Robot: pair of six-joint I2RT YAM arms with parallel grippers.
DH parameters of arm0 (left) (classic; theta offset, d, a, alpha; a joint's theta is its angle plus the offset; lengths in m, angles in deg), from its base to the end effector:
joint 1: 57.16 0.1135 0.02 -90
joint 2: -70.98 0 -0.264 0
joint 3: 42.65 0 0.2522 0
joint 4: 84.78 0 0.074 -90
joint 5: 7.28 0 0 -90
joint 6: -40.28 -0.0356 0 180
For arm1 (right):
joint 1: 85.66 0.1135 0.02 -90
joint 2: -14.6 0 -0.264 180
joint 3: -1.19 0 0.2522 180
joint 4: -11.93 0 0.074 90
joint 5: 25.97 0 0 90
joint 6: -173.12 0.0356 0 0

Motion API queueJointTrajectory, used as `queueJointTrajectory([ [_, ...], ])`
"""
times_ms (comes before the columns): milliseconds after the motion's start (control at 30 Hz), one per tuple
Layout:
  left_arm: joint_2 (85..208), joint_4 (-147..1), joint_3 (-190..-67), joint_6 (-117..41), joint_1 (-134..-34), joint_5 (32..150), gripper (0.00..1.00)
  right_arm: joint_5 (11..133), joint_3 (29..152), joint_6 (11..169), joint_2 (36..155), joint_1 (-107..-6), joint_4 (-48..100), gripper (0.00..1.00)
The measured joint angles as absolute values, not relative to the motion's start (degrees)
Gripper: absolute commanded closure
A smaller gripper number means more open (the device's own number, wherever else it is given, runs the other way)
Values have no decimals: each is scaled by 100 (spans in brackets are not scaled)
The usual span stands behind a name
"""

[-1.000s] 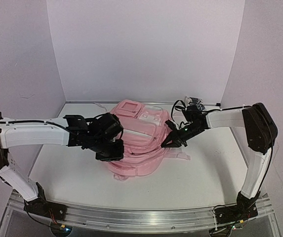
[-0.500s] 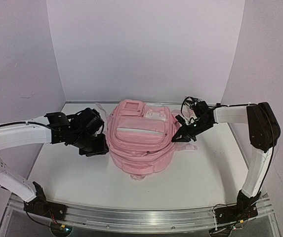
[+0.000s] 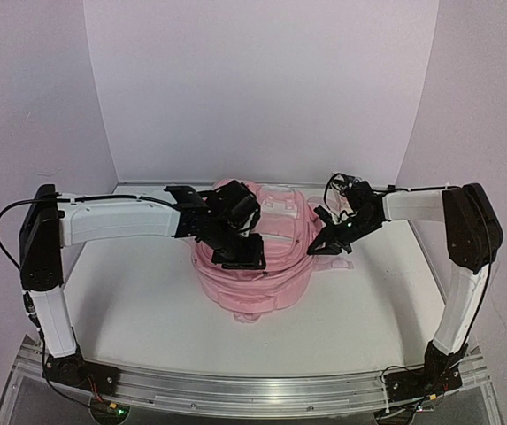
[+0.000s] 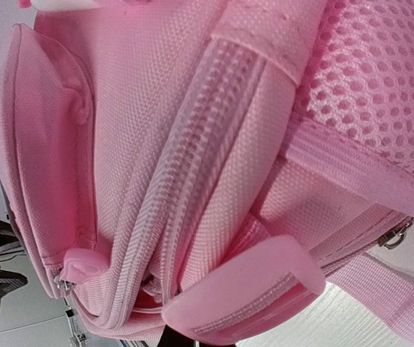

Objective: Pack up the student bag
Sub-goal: Unzip the student bag at the center of the board.

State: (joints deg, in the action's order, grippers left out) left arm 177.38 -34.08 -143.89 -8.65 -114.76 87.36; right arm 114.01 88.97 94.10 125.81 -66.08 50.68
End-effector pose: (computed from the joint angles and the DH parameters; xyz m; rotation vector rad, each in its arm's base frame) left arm 0.2157 -0.3453 0.2535 0.4255 2.6931 -0.7070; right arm 0.3603 0.1571 0.1736 -0.4938 2.5678 1.3374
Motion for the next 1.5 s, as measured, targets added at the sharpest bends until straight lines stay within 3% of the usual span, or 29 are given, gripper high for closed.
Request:
queueJointTrajectory([
  [467, 18499, -2981, -15021, -1418, -11539, 9313, 62, 11401, 8897, 9430, 12580, -6602, 5080, 100],
  [633, 18530, -2826, -15029, -1566, -11550, 9289, 71, 11401, 8897, 9430, 12580, -6602, 5082, 100],
  [867, 18530, -2446, -15170, -1700, -11561, 9049, 96, 11400, 8897, 9430, 12580, -6602, 5082, 100],
  [1000, 18515, -2453, -15148, -1664, -11579, 8967, 100, 11379, 8897, 9428, 12580, -6600, 5084, 100],
  [1500, 16224, -2670, -12741, -927, -11054, 7851, 100, 11278, 8899, 9084, 12569, -6676, 5253, 100],
])
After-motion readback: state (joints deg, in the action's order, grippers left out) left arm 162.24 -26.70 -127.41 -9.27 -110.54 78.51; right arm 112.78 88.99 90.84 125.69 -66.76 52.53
